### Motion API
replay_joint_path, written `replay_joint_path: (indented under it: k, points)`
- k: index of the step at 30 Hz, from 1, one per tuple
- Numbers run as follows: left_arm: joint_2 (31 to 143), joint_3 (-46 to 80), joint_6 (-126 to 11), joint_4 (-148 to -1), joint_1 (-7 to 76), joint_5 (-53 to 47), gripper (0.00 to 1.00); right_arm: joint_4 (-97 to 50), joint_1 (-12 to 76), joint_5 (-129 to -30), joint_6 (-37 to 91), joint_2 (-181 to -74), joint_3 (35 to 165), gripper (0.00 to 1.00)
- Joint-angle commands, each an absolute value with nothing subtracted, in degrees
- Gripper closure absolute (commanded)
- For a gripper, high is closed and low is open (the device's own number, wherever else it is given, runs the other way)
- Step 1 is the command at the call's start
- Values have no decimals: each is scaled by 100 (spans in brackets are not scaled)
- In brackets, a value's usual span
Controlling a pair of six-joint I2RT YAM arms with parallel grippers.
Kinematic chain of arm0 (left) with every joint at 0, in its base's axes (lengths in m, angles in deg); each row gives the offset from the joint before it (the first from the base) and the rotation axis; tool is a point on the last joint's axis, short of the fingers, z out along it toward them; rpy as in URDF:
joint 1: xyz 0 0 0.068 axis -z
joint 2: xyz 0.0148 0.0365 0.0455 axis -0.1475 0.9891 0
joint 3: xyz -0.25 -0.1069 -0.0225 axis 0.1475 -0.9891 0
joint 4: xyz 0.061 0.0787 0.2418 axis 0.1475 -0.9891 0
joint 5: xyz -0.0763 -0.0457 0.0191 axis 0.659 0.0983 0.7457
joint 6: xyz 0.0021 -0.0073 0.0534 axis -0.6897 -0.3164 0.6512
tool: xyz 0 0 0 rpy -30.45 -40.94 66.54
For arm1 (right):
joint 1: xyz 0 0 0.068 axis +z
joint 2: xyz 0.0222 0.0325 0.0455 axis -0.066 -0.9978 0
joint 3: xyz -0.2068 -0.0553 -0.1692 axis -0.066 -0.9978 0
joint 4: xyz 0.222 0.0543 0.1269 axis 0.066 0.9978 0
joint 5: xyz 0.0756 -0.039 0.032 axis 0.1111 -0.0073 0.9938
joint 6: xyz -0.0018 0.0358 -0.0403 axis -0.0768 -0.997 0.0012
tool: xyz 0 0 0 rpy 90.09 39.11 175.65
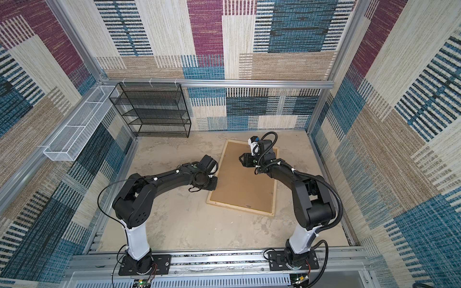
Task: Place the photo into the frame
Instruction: 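Lift the right gripper away from the frame toward the far wall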
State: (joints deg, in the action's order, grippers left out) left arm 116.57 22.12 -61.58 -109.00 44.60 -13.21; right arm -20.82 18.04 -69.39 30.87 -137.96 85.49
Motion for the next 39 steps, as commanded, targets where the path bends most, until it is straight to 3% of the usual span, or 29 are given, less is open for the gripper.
replay_joint_path:
  k: [1,6,11,15,24,32,39]
  points:
    - [11792,2574,-5645,-11721,4408,-1968,69,-2064,1787,-7220,2917,-13724,8502,45]
    - [11577,2921,-5583,-11774,4399,-2021,56,-1999,1748,-7380,2916,-13754,8539,39]
    - [11085,2687,-5954,-11846,4415,-1680,54,-1865,1653,-7589,3109,-14068,8902,33]
    - [10522,1913,-6713,-11828,4541,-1408,53,-1634,1479,-8068,3440,-14834,9748,32]
    - [9066,25,-8632,-10507,5165,-1078,49,-765,1105,-7819,4184,-16792,12510,30]
    - [9439,-399,-9273,-9183,5295,-399,46,676,790,-7517,4503,-18449,15210,30]
    - [9623,-569,-9425,-8865,5349,-460,45,1011,525,-6821,4529,-18990,16157,29]
